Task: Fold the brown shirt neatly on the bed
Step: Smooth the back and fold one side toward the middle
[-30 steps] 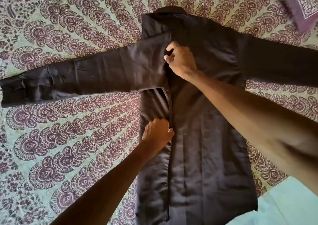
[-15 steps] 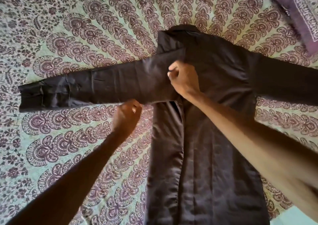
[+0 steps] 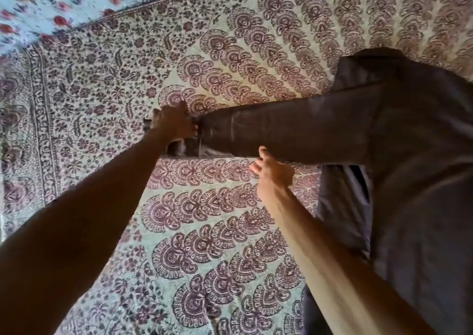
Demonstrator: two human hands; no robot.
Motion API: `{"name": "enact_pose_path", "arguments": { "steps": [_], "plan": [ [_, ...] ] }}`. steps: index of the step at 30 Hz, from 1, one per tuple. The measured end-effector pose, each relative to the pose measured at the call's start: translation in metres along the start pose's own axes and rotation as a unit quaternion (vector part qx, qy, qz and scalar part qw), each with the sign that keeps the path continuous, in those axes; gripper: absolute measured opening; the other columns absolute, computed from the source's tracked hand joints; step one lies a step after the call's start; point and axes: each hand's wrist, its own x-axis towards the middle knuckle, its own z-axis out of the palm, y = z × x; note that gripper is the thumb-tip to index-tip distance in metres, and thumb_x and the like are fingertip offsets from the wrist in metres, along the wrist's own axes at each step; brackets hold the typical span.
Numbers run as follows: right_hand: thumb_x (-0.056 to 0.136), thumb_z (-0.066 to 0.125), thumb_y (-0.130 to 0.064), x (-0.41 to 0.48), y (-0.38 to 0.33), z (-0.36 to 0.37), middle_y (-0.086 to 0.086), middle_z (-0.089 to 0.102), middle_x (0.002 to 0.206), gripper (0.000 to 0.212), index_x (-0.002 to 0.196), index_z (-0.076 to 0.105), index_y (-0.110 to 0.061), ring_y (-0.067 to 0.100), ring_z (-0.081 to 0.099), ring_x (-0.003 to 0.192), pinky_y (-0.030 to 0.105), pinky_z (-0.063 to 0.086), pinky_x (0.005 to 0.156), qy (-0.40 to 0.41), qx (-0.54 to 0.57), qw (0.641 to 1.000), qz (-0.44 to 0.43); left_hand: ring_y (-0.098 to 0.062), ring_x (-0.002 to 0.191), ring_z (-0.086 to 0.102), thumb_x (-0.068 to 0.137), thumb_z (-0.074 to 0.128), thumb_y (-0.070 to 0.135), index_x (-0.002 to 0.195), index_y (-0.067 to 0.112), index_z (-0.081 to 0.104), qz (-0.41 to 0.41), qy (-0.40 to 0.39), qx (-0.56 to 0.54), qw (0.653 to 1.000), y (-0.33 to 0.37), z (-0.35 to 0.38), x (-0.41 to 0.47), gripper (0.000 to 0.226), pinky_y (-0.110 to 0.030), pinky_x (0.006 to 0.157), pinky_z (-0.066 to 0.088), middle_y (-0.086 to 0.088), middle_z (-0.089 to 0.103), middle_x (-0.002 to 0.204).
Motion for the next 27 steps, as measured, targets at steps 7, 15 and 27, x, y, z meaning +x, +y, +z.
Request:
{"name": "enact_pose_path", "arguments": {
  "steps": [7,15,27],
  "plan": [
    [0.083,0.065,-0.041,0.01,-0.009,-0.018,0.008,0.066,0.086,0.035,0.092,0.06,-0.007,0.019,0.059,0.063,0.033,0.051,0.063,0.104,-0.002,0.991,-0.086,-0.03,0.089,0.066,0.095,0.056,0.033,0.114,0.004,0.061,0.136,-0.115,-0.069,0.982,-0.01,-0.004,-0.048,0.035,-0.032,0.08,0.05,-0.018,0.069,0.099],
    [0.089,0.063,-0.026,-0.048,-0.047,-0.115,0.001,0.066,0.092,0.01,0.096,0.064,-0.02,0.018,0.063,0.078,0.029,0.052,0.063,0.054,0.132,0.99,-0.018,-0.016,0.072,0.07,0.077,0.071,0.052,0.089,0.019,0.067,0.086,-0.272,-0.474,0.833,0.056,0.023,-0.207,0.035,-0.023,0.066,0.057,-0.001,0.074,0.08],
    [0.092,0.06,-0.005,-0.047,-0.121,-0.206,0.009,0.044,0.146,0.063,0.148,0.031,-0.005,0.017,0.048,0.126,0.009,0.04,0.079,0.108,-0.026,0.969,-0.219,-0.017,0.088,0.071,0.075,0.072,0.009,0.101,0.012,0.072,0.08,-0.397,-0.633,0.66,0.184,0.071,-0.307,0.027,-0.026,0.075,0.057,-0.008,0.074,0.1]
  ]
}}
